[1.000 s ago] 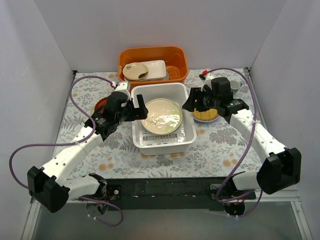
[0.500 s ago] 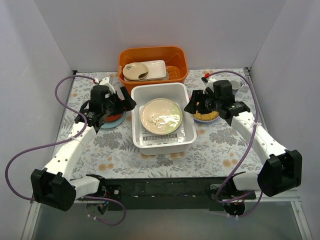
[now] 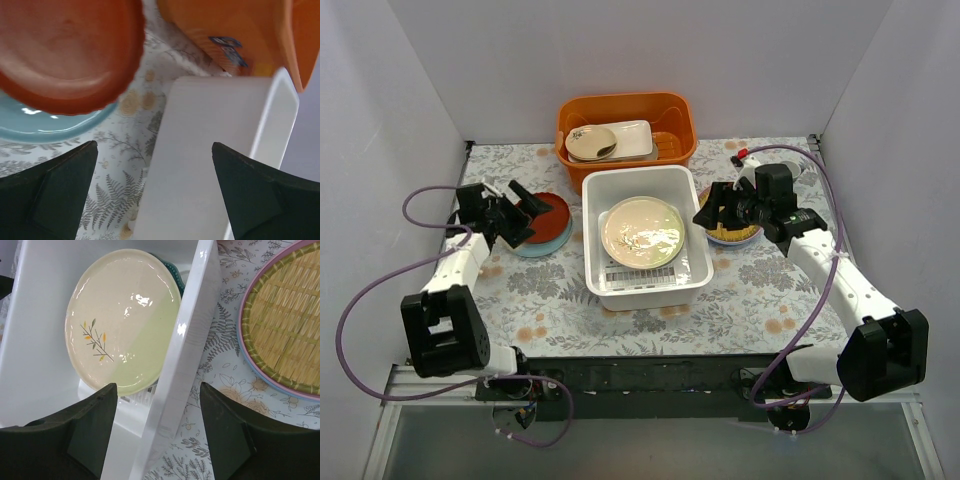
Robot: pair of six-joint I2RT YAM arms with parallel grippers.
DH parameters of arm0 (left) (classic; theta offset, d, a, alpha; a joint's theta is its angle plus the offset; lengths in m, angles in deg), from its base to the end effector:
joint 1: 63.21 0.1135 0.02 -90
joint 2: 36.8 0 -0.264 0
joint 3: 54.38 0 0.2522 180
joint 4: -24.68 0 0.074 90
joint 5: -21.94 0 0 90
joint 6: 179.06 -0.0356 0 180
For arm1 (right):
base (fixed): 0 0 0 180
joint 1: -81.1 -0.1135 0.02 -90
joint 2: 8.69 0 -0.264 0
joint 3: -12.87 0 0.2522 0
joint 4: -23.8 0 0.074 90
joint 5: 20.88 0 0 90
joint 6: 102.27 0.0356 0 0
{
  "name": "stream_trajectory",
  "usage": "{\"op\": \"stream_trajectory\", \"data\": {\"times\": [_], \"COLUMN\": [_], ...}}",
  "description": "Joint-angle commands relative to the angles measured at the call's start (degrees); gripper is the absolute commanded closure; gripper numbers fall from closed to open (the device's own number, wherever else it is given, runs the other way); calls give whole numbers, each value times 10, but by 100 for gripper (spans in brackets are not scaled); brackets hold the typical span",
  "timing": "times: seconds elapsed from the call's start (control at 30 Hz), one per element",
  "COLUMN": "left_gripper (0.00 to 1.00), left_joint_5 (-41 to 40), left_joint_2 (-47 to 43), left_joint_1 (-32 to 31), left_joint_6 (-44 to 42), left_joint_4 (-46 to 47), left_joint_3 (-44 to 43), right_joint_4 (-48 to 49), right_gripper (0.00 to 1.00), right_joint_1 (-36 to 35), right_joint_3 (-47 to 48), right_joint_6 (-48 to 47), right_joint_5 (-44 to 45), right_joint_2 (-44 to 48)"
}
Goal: Place the plates into the plastic bin on the countertop
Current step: Pick up the plate at the center of the board.
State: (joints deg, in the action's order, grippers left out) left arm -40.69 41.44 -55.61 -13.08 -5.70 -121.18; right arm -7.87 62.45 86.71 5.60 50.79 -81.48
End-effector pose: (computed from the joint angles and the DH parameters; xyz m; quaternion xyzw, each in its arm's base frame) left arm 0.2917 0.0224 0.2515 -0.5191 0.7257 -0.4015 0.2067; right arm 0.2682 0.1023 0.3154 -0.0847 0.8571 0.2846 0.4210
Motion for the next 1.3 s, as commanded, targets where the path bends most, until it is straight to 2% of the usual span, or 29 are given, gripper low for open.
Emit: {"op": "stream_trajectory", "data": {"times": [0.0, 0.13, 0.43, 0.7, 0.97, 1.27], "left_gripper": [2, 2, 2, 6, 19, 26], "left_joint_5": [97, 106, 69, 23, 6, -27], "left_joint_2": [44, 68, 96, 103, 112, 123], "left_joint_1": [84, 134, 136, 136, 135, 120], "left_joint_6": [52, 90, 98, 91, 127, 134], "left_joint_4": [51, 85, 84, 77, 145, 164], "left_joint_3": [31, 51, 30, 35, 93, 105], "right_joint_4": [24, 29, 43, 60, 68, 79], "right_gripper": [26, 26, 26, 26, 27, 27], "right_joint_1": [14, 30, 78, 107, 116, 150], "right_joint_3": [-9, -18, -43, -59, -68, -84], "right_joint_6": [-4, -2, -5, -5, -4, -10], "right_joint_5": [-15, -26, -58, -81, -96, -116], "right_joint_2": [15, 13, 20, 19, 14, 5]}}
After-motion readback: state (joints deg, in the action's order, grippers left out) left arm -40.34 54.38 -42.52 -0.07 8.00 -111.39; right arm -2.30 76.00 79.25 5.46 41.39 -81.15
